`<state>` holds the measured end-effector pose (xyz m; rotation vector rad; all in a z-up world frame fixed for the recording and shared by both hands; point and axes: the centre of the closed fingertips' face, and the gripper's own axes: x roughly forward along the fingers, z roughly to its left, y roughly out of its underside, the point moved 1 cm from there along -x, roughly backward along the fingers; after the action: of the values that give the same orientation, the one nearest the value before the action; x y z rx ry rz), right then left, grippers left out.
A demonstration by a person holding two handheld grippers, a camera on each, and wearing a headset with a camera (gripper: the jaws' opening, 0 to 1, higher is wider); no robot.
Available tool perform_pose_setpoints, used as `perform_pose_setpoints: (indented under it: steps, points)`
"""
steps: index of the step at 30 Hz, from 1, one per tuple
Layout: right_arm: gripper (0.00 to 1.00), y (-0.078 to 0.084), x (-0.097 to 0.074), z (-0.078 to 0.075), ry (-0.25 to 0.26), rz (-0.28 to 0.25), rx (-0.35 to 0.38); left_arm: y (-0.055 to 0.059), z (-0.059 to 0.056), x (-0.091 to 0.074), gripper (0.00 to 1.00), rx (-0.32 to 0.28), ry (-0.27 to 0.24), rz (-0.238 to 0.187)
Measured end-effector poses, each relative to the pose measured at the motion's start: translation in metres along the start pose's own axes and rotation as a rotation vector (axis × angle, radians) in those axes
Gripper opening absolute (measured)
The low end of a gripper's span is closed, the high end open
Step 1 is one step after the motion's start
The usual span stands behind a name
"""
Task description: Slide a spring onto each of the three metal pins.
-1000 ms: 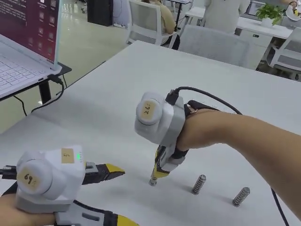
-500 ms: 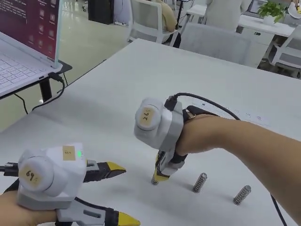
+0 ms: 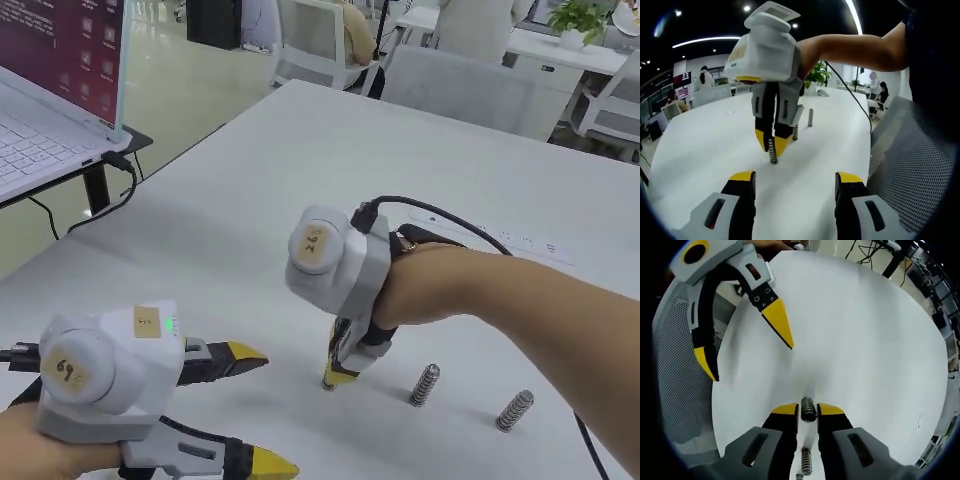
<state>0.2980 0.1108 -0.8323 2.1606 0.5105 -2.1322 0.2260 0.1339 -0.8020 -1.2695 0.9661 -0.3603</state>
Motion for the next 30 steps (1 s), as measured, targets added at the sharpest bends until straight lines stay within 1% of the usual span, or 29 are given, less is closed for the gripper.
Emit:
perform_pose_setpoints:
  steps: [6, 17, 24, 30]
  points:
    - [0.17, 0.003, -0.002, 0.0, 0.005, -0.006, 0.007, 0.0, 0.0, 0.0, 0.6, 0.0, 0.002, 0.0]
    - [0.19, 0.01, -0.012, 0.001, 0.023, -0.038, 0.036, 0.0, 0.004, 0.001, 0.61, 0.0, 0.001, 0.004]
    - [0.21, 0.011, -0.02, 0.006, 0.028, -0.094, 0.081, -0.002, 0.004, 0.002, 0.61, 0.001, 0.002, 0.005]
    - [0.21, 0.018, -0.027, 0.012, 0.047, -0.116, 0.099, -0.004, 0.004, 0.004, 0.61, 0.004, 0.005, 0.006]
